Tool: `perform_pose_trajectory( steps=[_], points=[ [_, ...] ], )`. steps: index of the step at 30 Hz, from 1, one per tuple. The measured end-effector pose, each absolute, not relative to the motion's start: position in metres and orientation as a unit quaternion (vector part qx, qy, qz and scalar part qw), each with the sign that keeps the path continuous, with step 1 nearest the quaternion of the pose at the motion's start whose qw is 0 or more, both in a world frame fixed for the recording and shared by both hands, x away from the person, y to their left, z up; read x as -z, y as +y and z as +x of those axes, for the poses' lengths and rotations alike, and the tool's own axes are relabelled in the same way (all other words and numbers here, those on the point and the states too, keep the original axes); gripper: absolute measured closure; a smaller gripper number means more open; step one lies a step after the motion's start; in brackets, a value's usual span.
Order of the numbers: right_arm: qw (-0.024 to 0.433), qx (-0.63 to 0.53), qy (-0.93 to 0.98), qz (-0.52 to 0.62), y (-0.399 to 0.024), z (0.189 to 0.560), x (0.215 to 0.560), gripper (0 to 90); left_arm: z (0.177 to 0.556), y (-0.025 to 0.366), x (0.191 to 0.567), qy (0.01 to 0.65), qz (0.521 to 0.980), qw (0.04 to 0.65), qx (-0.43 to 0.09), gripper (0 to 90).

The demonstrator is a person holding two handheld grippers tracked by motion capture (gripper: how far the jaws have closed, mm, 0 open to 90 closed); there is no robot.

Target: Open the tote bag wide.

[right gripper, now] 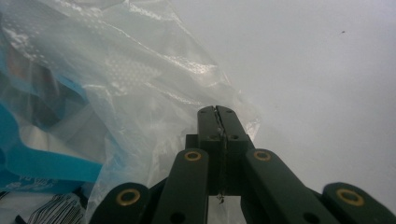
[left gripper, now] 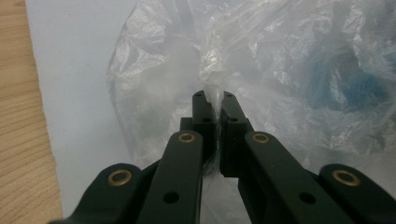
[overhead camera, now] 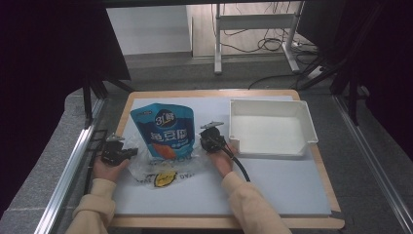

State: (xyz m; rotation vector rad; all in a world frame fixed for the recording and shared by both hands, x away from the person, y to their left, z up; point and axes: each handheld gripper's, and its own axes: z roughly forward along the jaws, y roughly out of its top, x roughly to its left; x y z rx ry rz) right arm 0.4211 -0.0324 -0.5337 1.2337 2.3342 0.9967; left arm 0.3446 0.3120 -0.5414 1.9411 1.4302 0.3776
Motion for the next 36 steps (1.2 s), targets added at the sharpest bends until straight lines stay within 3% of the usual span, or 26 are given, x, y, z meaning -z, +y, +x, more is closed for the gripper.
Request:
perform_pose_trajectory(
  steps=[4,11,21,25,36],
  points=[
    [0.155,-0.359,0.813,0.432,-0.035,0.417,0.53,89.0,0.345,0.312,0.542,0.55,0.747,0.343,-0.145,88.4],
    [0.172,-0.418,0.8,0.394,-0.045,0.386,0.49,89.0,0.345,0.312,0.542,0.55,0.748,0.342,-0.145,88.4],
    [0.139,-0.459,0.807,0.344,-0.062,0.35,0.448,88.8,0.344,0.312,0.54,0.552,0.744,0.346,-0.147,88.4],
    [0.123,-0.448,0.821,0.331,-0.064,0.339,0.453,88.8,0.344,0.312,0.54,0.551,0.745,0.345,-0.146,88.4],
    [0.112,-0.384,0.838,0.371,-0.094,0.346,0.513,88.9,0.344,0.311,0.541,0.552,0.746,0.344,-0.146,88.4]
  ],
)
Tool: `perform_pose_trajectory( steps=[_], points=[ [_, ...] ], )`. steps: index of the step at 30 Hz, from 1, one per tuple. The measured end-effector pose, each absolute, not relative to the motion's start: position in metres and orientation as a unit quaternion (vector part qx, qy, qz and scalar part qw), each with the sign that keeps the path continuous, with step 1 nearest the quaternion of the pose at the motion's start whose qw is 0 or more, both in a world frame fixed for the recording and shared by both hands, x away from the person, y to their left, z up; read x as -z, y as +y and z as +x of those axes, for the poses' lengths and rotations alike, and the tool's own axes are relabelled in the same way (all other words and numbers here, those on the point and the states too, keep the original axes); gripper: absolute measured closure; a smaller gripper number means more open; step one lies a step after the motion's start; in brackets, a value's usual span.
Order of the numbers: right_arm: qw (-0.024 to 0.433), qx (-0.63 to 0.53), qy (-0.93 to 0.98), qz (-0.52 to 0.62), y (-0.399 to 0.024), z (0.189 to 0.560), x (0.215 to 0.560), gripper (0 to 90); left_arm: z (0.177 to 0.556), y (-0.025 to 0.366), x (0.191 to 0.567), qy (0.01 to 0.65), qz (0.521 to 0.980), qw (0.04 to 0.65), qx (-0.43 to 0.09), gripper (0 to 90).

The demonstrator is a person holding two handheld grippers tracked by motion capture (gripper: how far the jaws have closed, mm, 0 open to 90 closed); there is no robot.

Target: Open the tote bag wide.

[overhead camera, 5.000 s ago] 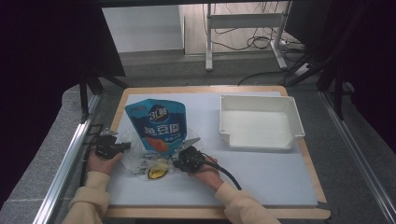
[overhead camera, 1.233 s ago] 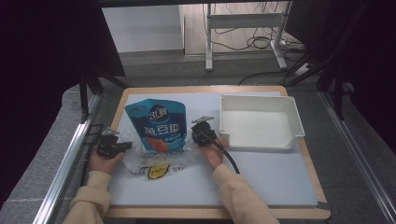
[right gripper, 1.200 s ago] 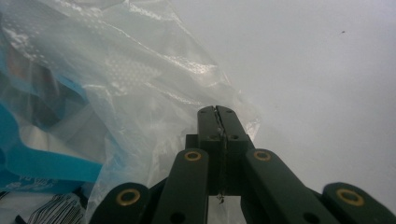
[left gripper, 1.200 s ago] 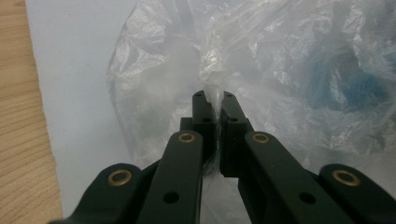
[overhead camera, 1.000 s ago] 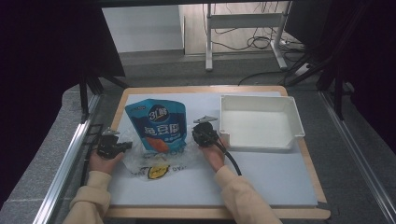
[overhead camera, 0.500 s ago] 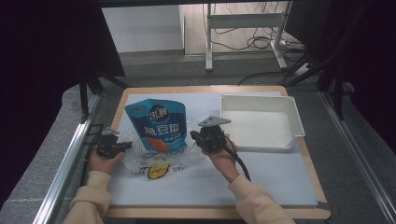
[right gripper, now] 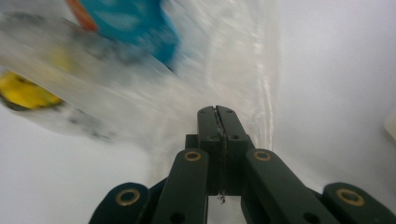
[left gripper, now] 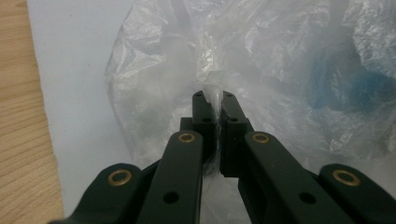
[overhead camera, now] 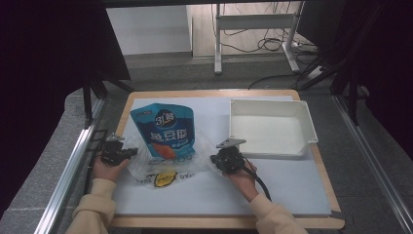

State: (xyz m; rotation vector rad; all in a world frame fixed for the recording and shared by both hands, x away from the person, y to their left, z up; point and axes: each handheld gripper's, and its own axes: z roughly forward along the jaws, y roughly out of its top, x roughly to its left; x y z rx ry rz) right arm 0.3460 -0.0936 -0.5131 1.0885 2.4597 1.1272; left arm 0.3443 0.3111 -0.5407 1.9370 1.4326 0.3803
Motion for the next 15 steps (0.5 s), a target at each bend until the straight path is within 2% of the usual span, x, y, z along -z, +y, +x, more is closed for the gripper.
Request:
perform_pose_trajectory(
  steps=[6,15],
  points=[
    [0.112,-0.369,0.842,0.378,-0.099,0.349,0.533,88.9,0.344,0.31,0.542,0.55,0.748,0.342,-0.146,88.4],
    [0.115,-0.377,0.84,0.373,-0.101,0.348,0.532,88.9,0.344,0.309,0.543,0.55,0.748,0.341,-0.145,88.3]
  ],
)
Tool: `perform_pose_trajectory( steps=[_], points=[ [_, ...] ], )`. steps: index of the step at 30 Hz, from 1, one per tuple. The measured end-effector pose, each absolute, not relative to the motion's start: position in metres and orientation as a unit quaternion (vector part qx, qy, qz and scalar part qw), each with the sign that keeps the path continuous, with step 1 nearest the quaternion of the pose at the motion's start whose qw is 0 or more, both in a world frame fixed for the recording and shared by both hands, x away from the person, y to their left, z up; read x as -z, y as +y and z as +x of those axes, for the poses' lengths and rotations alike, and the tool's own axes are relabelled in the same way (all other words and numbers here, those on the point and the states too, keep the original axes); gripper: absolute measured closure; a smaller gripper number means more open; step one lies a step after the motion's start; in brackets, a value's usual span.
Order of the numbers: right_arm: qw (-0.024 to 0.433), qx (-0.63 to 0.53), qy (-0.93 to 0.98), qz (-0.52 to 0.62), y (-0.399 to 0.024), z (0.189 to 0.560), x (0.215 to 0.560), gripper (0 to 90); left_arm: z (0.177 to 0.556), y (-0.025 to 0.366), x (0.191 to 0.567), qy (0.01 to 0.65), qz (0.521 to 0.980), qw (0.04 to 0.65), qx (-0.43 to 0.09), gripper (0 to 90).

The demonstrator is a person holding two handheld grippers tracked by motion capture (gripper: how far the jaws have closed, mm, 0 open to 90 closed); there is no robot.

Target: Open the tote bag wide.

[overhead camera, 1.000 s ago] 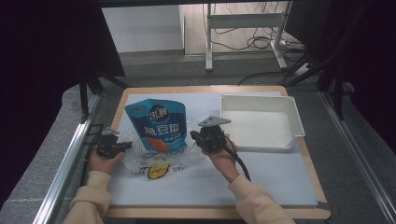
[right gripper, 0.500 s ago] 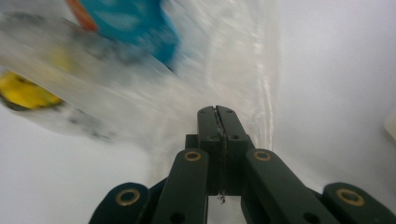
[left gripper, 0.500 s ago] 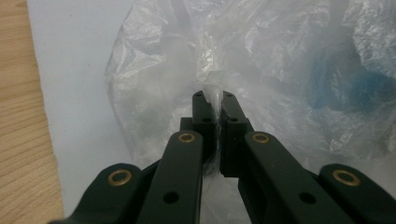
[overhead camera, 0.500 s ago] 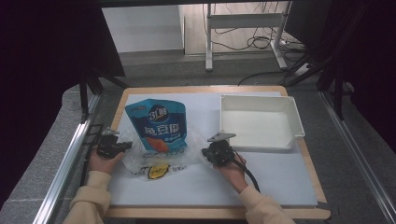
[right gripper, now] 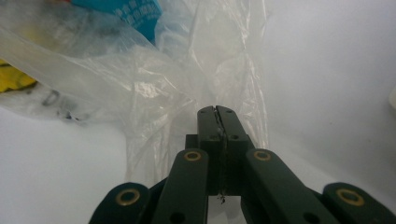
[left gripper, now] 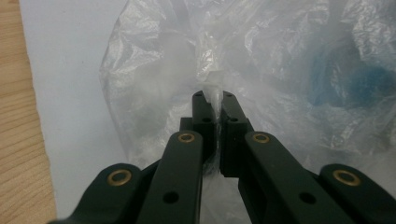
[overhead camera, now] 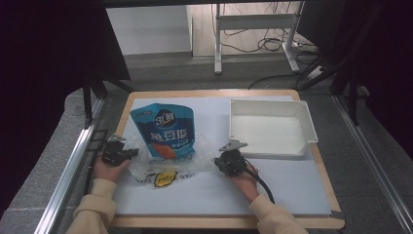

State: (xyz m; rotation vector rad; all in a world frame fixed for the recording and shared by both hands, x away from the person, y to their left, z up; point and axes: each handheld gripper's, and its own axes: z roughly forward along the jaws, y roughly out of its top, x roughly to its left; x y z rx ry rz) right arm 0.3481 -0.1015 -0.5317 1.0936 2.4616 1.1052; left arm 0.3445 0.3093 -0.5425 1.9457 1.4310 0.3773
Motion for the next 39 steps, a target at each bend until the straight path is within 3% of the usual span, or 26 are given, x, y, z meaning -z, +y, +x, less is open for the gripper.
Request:
perform_pose_trajectory(
  steps=[10,15,21,25,28,35,39],
  points=[
    [0.115,-0.424,0.82,0.368,-0.108,0.35,0.511,88.9,0.344,0.311,0.541,0.55,0.745,0.347,-0.146,88.0],
    [0.115,-0.437,0.814,0.365,-0.109,0.349,0.504,88.9,0.341,0.315,0.534,0.543,0.737,0.379,-0.14,85.3],
    [0.117,-0.441,0.811,0.366,-0.111,0.349,0.501,88.9,0.332,0.322,0.519,0.53,0.72,0.425,-0.14,64.3],
    [0.119,-0.443,0.812,0.362,-0.11,0.349,0.5,88.8,0.329,0.327,0.51,0.528,0.709,0.447,-0.139,35.9],
    [0.12,-0.446,0.811,0.359,-0.11,0.349,0.498,88.9,0.327,0.328,0.503,0.525,0.702,0.458,-0.143,21.2],
    [0.121,-0.455,0.808,0.354,-0.112,0.348,0.492,85.9,0.319,0.333,0.486,0.511,0.694,0.485,-0.148,14.9],
    [0.12,-0.47,0.805,0.34,-0.113,0.347,0.483,77.0,0.312,0.33,0.479,0.503,0.697,0.489,-0.149,15.1]
  ],
)
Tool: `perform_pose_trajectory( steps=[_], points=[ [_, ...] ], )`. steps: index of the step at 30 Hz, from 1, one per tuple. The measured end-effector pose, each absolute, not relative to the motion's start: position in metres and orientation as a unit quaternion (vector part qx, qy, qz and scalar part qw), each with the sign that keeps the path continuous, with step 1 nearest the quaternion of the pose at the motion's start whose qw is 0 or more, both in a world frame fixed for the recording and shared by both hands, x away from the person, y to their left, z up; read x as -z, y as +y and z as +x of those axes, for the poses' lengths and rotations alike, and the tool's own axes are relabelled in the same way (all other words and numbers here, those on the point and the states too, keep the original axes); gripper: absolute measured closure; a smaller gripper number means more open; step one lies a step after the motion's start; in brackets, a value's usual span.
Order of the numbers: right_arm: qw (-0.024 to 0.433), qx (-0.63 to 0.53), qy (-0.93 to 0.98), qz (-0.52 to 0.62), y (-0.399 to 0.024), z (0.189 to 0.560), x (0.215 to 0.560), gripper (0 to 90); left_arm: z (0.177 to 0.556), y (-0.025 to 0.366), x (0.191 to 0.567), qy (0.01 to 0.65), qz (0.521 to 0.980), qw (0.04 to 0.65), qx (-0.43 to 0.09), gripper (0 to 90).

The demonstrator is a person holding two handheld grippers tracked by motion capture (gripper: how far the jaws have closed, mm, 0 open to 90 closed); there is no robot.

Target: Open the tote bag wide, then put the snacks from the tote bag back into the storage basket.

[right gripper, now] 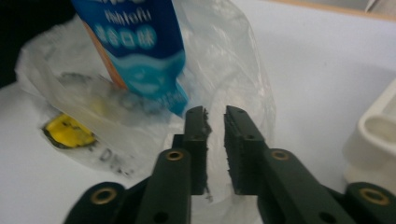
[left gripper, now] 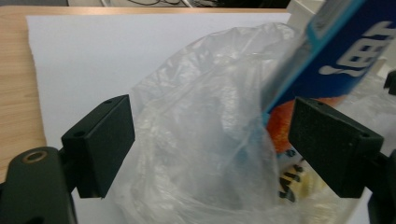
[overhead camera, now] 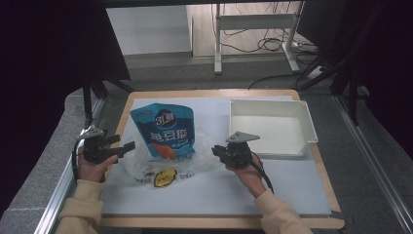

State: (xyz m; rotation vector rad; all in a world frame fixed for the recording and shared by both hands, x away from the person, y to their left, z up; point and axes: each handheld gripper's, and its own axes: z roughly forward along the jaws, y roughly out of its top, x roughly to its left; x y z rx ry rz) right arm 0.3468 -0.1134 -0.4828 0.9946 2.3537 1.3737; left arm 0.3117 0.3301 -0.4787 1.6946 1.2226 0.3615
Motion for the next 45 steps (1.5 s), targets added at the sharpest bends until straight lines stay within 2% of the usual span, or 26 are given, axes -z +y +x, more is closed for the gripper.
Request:
perform_pose_trajectory(
  steps=[7,14,28,45],
  points=[
    [0.112,-0.503,0.796,0.317,-0.114,0.347,0.458,60.0,0.3,0.322,0.471,0.493,0.706,0.487,-0.145,16.8],
    [0.116,-0.517,0.793,0.301,-0.111,0.346,0.443,50.2,0.286,0.312,0.463,0.472,0.718,0.486,-0.159,19.0],
    [0.112,-0.535,0.789,0.28,-0.109,0.345,0.428,42.3,0.277,0.299,0.452,0.445,0.734,0.484,-0.171,21.1],
    [0.123,-0.54,0.785,0.279,-0.09,0.345,0.419,40.0,0.28,0.292,0.455,0.438,0.741,0.481,-0.164,21.3]
  ],
)
